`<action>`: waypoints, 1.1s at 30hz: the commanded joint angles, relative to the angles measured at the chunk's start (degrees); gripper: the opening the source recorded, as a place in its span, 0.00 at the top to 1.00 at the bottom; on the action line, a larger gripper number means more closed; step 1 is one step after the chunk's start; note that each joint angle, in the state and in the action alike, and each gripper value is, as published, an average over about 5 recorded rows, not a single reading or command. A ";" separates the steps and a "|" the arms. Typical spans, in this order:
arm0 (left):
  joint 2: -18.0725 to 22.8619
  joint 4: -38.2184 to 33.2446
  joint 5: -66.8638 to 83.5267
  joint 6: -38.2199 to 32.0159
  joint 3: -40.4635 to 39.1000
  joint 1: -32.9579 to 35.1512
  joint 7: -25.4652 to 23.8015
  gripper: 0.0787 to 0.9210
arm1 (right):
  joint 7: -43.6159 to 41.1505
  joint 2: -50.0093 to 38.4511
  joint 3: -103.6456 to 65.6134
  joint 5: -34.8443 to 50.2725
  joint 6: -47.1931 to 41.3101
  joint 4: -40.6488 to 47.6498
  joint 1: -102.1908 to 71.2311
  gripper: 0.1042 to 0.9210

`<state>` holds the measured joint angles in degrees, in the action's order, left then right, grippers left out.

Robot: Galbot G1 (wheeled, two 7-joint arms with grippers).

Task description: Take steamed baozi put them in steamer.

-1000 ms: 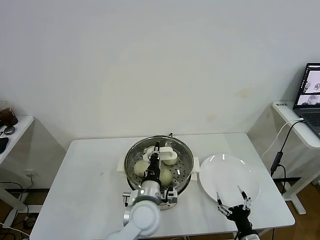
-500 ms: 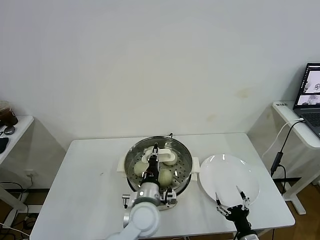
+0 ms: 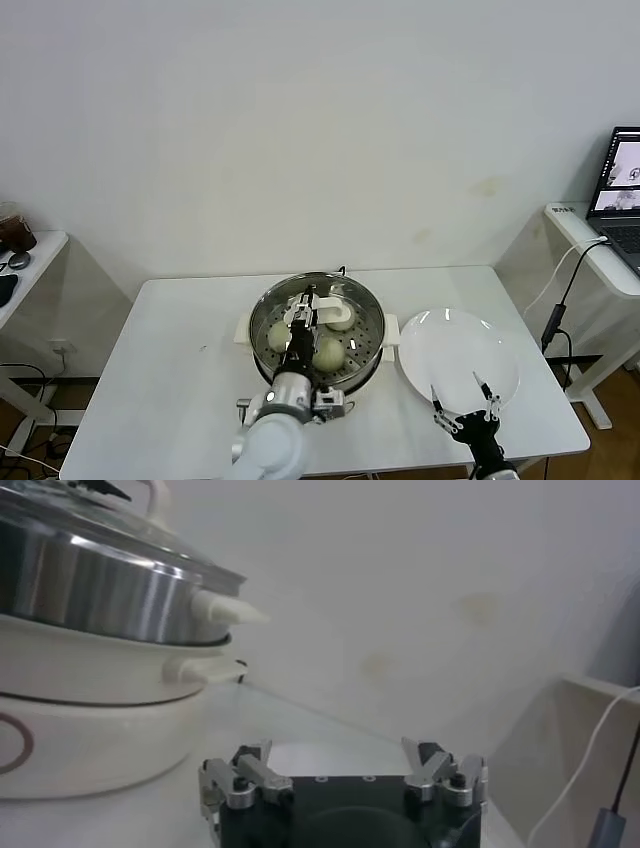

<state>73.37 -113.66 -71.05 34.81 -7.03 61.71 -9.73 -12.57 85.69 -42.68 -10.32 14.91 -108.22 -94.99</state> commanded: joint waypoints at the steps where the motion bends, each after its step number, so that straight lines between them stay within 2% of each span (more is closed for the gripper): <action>1: -0.77 -14.10 44.63 -26.47 18.87 22.83 17.19 0.45 | -0.06 -1.00 0.33 0.80 -0.10 -0.88 -0.71 0.12; 4: -0.02 -17.26 56.27 -37.36 27.25 31.72 22.64 0.35 | -0.06 -0.91 0.86 1.43 -0.31 -1.11 -0.74 0.12; 6: -0.15 -19.12 62.35 -41.85 31.81 37.89 23.65 0.27 | -0.42 -1.06 1.51 3.48 -0.96 -1.31 -0.98 0.12; 10: -0.10 -20.21 72.60 -46.49 37.86 49.32 22.20 0.16 | -1.68 -2.77 4.09 11.48 -4.22 -2.88 -2.85 0.12; 14: 0.53 -17.26 82.30 -48.74 41.10 55.18 22.25 0.12 | -1.27 -4.96 6.66 15.95 -5.65 -4.91 -5.41 0.12; 17: 0.88 -12.78 85.95 -51.02 41.27 56.98 22.01 0.12 | -0.15 -6.71 8.76 16.68 -5.56 -6.35 -7.39 0.12; 22: 2.95 -4.64 85.46 -55.07 40.04 55.50 20.31 0.12 | 1.50 -7.96 11.44 15.26 -4.10 -6.53 -9.13 0.12; 33: 5.32 -1.96 83.32 -55.90 40.05 55.59 16.92 0.12 | 2.53 -7.94 13.51 14.18 -3.62 -7.31 -10.61 0.12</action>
<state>76.83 -120.14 6.11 -15.60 29.87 112.68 8.51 -10.93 79.14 -32.01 2.63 11.41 -114.46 -103.56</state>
